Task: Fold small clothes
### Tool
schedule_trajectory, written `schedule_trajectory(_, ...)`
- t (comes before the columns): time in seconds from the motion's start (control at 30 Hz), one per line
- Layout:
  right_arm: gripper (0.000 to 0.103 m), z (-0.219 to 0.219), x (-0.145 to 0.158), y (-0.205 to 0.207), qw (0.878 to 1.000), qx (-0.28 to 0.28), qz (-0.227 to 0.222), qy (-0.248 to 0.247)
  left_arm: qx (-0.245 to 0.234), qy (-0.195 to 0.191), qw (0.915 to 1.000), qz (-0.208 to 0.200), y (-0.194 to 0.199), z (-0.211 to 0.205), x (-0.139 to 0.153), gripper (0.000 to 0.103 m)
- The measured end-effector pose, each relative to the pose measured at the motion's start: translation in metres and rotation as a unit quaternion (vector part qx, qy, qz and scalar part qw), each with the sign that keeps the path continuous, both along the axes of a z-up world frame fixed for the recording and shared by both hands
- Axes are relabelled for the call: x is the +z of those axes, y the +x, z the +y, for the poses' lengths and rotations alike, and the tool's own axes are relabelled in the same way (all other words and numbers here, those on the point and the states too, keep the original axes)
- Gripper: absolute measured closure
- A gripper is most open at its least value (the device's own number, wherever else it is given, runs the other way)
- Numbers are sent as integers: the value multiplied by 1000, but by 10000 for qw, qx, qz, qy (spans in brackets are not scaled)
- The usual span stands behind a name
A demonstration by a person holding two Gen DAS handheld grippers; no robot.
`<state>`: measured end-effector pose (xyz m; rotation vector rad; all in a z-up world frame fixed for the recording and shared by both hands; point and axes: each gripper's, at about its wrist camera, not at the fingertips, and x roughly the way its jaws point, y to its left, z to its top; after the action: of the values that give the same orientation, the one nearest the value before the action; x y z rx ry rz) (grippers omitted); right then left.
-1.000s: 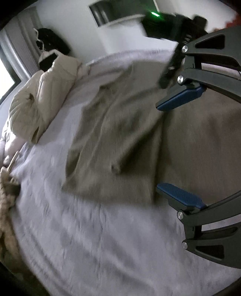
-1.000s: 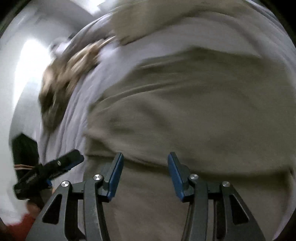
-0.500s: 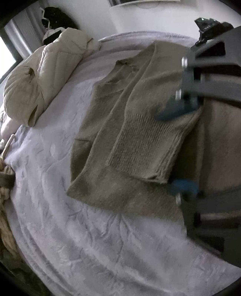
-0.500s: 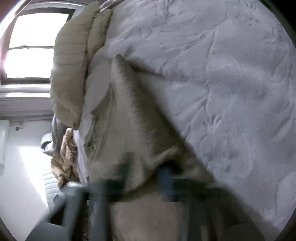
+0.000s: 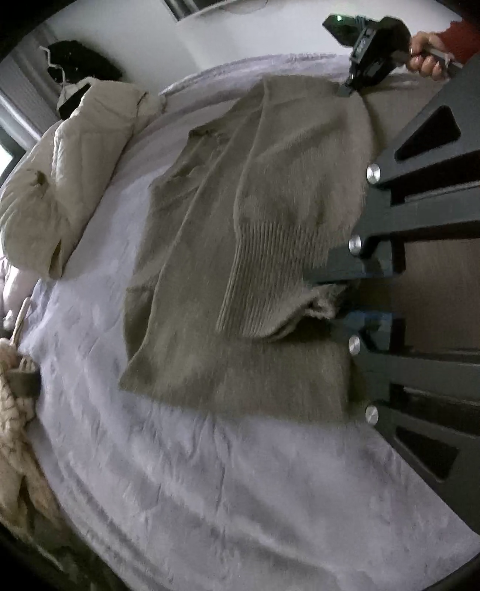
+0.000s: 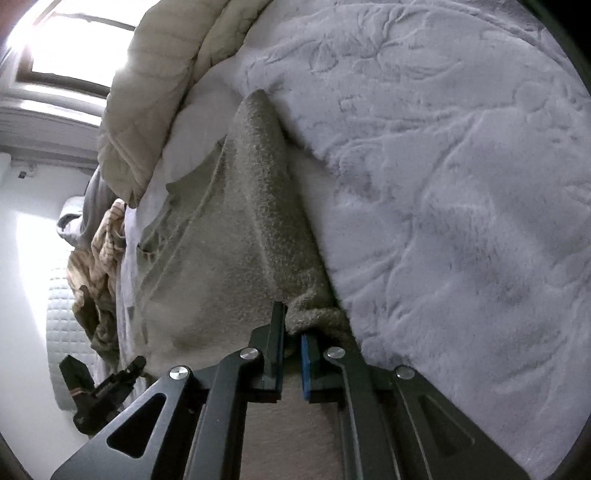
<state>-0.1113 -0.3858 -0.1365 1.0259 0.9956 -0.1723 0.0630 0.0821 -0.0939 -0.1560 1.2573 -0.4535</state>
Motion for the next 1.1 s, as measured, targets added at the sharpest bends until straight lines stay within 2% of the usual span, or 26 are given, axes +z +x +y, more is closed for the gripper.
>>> schedule_trajectory(0.03, 86, 2, 3, 0, 10000, -24, 34, 47, 36, 67, 10000, -47, -1, 4, 3, 67)
schedule_trajectory(0.1, 71, 9, 13, -6, 9999, -52, 27, 110, 136, 180, 9995, -200, -1, 16, 13, 20)
schedule_trajectory(0.13, 69, 13, 17, -10, 9998, -35, -52, 208, 193, 250, 9990, -305, -2, 21, 15, 18)
schedule_trajectory(0.17, 69, 23, 23, -11, 9990, 40, -192, 406, 188, 261, 9988, -374, 0, 29, 19, 18)
schedule_trajectory(0.27, 69, 74, 32, 2, 9938, 550, -415, 877, 229, 162, 9995, -147, 16, 52, 12, 18)
schedule_trajectory(0.33, 69, 123, 27, 25, 9858, 992, -518, 1255, 334, 65, 9994, 86, 28, 61, 0, 18)
schedule_trajectory(0.4, 69, 172, 16, 50, 9764, 1272, -639, 1623, 489, 146, 9985, 203, 39, 72, -9, 18)
schedule_trajectory(0.5, 69, 241, 1, 93, 9661, 1584, -760, 1892, 742, 168, 9971, 19, 42, 88, -1, 18)
schedule_trajectory(0.6, 69, 292, -19, 130, 9636, 1640, -728, 1981, 838, 362, 9956, -190, 36, 101, 8, 18)
schedule_trajectory(0.73, 69, 317, -36, 153, 9717, 1435, -558, 1791, 673, 684, 9945, -424, 23, 113, 14, 18)
schedule_trajectory(0.77, 79, 319, -40, 156, 9731, 1385, -458, 1783, 620, 715, 9945, -457, 19, 116, 16, 18)
schedule_trajectory(0.8, 97, 320, -41, 158, 9731, 1377, -431, 1796, 600, 716, 9945, -464, 19, 118, 17, 18)
schedule_trajectory(0.93, 97, 329, -24, 164, 9744, 1642, -578, 1423, 622, 627, 9949, -483, 11, 129, 20, 18)
schedule_trajectory(1.07, 92, 330, -30, 163, 9758, 1615, -312, 1442, 647, 650, 9949, -424, 8, 134, 17, 18)
schedule_trajectory(1.1, 78, 330, -30, 159, 9770, 1589, -233, 1401, 648, 655, 9949, -403, 6, 135, 16, 18)
